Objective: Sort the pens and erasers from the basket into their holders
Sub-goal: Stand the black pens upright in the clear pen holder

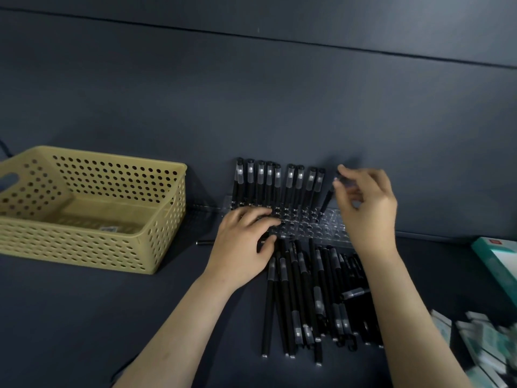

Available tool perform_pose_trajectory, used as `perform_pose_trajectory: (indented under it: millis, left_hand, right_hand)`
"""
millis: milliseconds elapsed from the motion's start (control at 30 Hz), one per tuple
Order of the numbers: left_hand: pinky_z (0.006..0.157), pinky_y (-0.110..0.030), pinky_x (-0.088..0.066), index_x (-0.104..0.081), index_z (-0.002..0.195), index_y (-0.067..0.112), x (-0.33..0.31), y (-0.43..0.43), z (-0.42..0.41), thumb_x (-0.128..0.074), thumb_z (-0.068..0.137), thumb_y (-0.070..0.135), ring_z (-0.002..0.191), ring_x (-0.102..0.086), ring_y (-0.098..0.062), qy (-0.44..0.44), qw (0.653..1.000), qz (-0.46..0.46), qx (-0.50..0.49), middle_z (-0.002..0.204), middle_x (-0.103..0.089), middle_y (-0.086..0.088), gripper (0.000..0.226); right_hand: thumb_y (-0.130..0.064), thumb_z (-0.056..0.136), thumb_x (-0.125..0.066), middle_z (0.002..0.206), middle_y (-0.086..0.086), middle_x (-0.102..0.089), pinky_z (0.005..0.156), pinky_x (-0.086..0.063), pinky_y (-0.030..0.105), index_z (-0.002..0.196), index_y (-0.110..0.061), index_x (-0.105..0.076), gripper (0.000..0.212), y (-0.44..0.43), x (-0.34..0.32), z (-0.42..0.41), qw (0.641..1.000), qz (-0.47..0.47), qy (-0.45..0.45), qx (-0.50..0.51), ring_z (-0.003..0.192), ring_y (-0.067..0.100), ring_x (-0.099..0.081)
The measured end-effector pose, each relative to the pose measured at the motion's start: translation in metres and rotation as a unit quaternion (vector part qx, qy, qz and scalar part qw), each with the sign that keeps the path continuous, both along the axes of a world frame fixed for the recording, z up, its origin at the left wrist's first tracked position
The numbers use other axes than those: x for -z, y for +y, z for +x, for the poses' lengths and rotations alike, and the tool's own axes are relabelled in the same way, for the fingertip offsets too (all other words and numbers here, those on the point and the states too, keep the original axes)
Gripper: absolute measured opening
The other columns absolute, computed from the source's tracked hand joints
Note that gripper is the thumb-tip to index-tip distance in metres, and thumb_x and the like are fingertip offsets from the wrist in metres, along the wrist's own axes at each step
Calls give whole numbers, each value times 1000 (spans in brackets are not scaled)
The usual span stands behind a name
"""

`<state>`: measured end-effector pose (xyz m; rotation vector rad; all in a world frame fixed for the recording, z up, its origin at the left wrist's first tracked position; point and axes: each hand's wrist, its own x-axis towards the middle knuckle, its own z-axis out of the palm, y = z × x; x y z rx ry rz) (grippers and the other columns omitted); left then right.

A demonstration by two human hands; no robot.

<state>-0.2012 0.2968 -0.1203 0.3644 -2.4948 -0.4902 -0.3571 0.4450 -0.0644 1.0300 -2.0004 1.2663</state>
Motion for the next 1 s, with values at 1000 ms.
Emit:
perform_pose_trajectory:
  millis: [1000]
  left_hand:
    - [78,-37,-51,-71,99,19,-2,13,50,-69,86,20,86,-57,-12,-99,994,40,-9,94,-57,7,13]
  right_hand:
    - [-18,89,-67,87,-15,-62,74,-37,1,93,-25,-74,11,43,42,74,942,215,-209,-150,87,-10,-52]
